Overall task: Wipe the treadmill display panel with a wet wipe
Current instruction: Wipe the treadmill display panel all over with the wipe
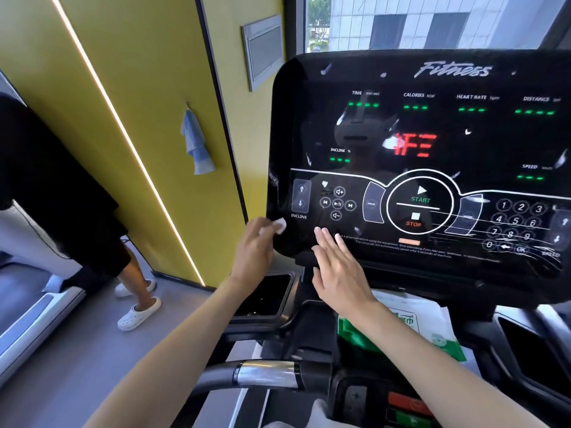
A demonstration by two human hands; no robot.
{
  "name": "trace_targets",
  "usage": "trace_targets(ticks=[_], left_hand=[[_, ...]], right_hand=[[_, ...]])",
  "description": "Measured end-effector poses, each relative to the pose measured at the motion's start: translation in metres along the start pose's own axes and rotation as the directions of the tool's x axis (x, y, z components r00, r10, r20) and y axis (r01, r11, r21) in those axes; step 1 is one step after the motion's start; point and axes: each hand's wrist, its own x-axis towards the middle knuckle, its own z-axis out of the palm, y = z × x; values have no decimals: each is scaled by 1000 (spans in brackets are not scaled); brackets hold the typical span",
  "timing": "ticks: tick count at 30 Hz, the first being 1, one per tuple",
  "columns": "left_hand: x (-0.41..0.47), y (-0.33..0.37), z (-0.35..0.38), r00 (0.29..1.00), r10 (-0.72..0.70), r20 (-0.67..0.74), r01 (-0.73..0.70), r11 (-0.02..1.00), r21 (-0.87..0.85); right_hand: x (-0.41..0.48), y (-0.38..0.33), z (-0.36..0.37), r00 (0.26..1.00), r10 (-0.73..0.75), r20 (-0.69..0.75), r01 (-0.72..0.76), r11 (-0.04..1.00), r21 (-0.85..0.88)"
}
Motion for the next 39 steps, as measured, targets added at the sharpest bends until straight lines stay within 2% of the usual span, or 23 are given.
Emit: trace_targets(ticks=[3,5,7,9,14,18,21,23,25,27,29,31,32,33,34,36,37,38,39], left_hand=[[27,-9,-12,991,-69,-111,72,997,17],[20,-8,-5,997,12,-76,-8,999,53],[-3,-4,5,994,111,24,-113,991,72],[-15,-1,12,991,120,52,-124,990,70],[38,8,3,989,13,-145,-14,1000,-5],[81,10,-7,980,66,-188,-62,998,27],[119,13,-14,970,73,-231,-62,997,55],[147,22,-18,962,-2,-271,13,999,38],[179,38,-23,933,-165,-319,153,986,-62],[209,55,-27,866,-345,-362,293,937,-192],[235,67,-29,766,-499,-405,401,863,-307],[255,78,-27,676,-592,-438,466,805,-367],[260,87,-24,671,-593,-445,474,805,-357],[264,99,-20,708,-549,-445,444,835,-324],[265,111,-16,774,-463,-431,377,885,-273],[261,125,-9,909,-222,-354,180,973,-147],[260,120,-8,943,-119,-310,94,991,-94],[262,111,-12,952,-92,-292,73,995,-73],[263,99,-16,932,-161,-324,135,986,-102]], right_hand=[[1,-3,0,1000,8,-13,-8,1000,-14],[1,-4,1,1000,6,-18,-6,1000,-11],[0,-2,1,1000,-4,-19,4,1000,-3],[0,-1,2,1000,-13,-21,13,1000,-2],[0,1,2,999,-30,-31,28,998,-57],[14,11,-11,990,-91,-103,83,994,-76],[48,29,-40,985,-60,-165,44,994,-101],[70,41,-61,978,-18,-206,-3,995,-103],[88,53,-79,973,11,-232,-37,993,-108],[102,63,-95,968,38,-247,-70,990,-124],[110,71,-109,965,66,-255,-107,983,-149],[116,79,-122,960,87,-265,-136,976,-171],[119,83,-127,958,96,-272,-148,973,-178],[121,86,-131,956,105,-276,-158,971,-180],[123,88,-134,954,111,-277,-166,969,-182],[126,92,-138,953,121,-278,-177,966,-187],[127,94,-139,954,122,-275,-178,966,-187],[126,96,-139,956,121,-267,-174,967,-186],[126,98,-140,960,117,-255,-167,968,-188]])
